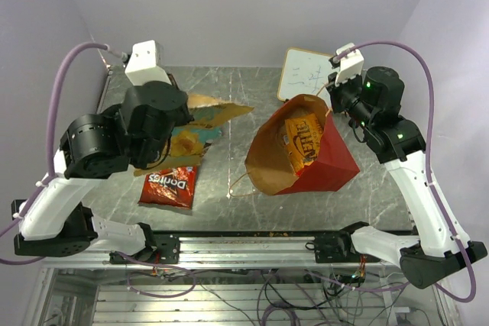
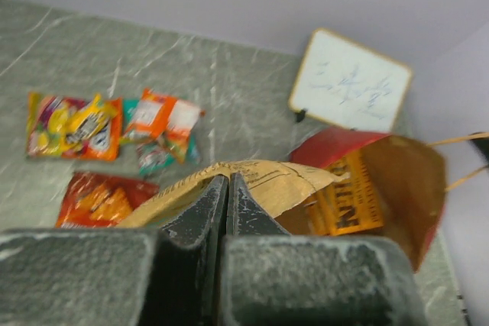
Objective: Take the snacks out of the paper bag
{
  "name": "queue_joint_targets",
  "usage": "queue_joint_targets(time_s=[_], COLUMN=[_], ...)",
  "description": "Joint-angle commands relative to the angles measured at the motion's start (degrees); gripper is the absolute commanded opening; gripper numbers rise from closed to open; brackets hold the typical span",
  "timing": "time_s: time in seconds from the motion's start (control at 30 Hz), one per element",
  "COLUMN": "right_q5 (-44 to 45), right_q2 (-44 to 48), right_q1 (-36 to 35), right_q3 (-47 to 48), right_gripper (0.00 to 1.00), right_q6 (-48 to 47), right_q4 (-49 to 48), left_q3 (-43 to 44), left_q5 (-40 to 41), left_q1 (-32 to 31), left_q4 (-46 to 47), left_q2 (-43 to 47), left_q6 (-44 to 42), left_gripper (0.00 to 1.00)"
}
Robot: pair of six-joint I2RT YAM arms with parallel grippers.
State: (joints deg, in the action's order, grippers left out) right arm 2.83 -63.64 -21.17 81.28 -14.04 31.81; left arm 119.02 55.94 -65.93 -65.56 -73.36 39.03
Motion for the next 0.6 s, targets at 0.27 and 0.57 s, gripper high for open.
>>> queue_joint_targets(time_s=[0.27,0.57], right_q5=[-1.2,-1.5], right_q2=[2.8,2.6], right_q1=[0.0,0.0], right_q3=[-2.2,-2.1], right_gripper=[0.00,0.00], right_q6=[-0.5,-0.7], right_q4=[-1.8,-1.5], left_q3=[-20.5,-26.7], left_q5=[3.3,-2.0], left_q1=[0.3,0.3], left_q4=[-18.9,-20.2], left_q2=[11.8,13.2], left_q6=[28.5,31.2], left_gripper=[0.07,0.07])
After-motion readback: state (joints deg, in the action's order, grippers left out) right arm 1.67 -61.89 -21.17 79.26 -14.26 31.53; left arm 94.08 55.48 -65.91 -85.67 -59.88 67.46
